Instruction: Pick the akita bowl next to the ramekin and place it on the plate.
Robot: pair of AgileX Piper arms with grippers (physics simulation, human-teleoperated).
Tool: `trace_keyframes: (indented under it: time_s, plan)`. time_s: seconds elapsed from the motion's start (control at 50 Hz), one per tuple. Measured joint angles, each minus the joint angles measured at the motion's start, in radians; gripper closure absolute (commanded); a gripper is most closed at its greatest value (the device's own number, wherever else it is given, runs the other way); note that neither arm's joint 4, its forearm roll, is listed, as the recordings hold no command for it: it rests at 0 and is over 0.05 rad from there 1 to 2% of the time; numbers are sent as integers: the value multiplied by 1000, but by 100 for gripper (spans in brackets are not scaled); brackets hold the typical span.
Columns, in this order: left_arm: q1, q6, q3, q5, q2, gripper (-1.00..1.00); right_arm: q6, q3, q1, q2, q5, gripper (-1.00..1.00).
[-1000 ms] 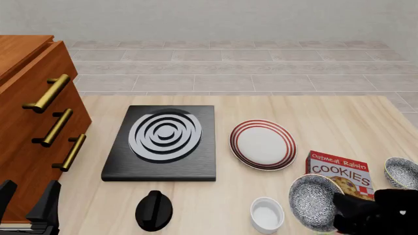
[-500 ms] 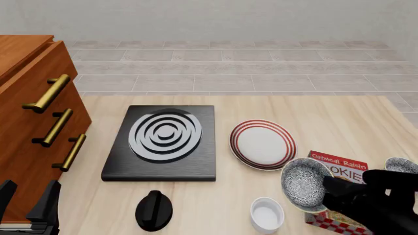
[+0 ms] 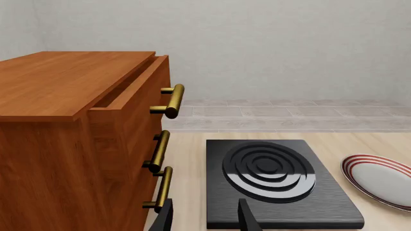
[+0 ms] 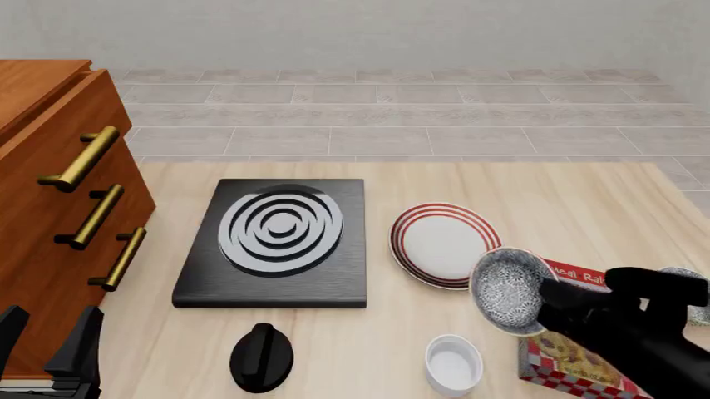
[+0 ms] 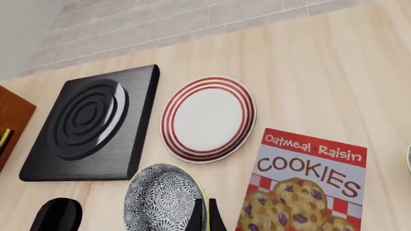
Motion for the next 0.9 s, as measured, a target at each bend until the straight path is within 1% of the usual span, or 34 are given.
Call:
trace_keyframes:
  time_s: [0.32, 0.9]
  plan:
    - [0, 0, 0, 0, 0, -100, -4, -22, 1, 101, -96, 100]
    - [0, 0, 0, 0, 0, -100, -11, -77, 8, 280, -238, 100]
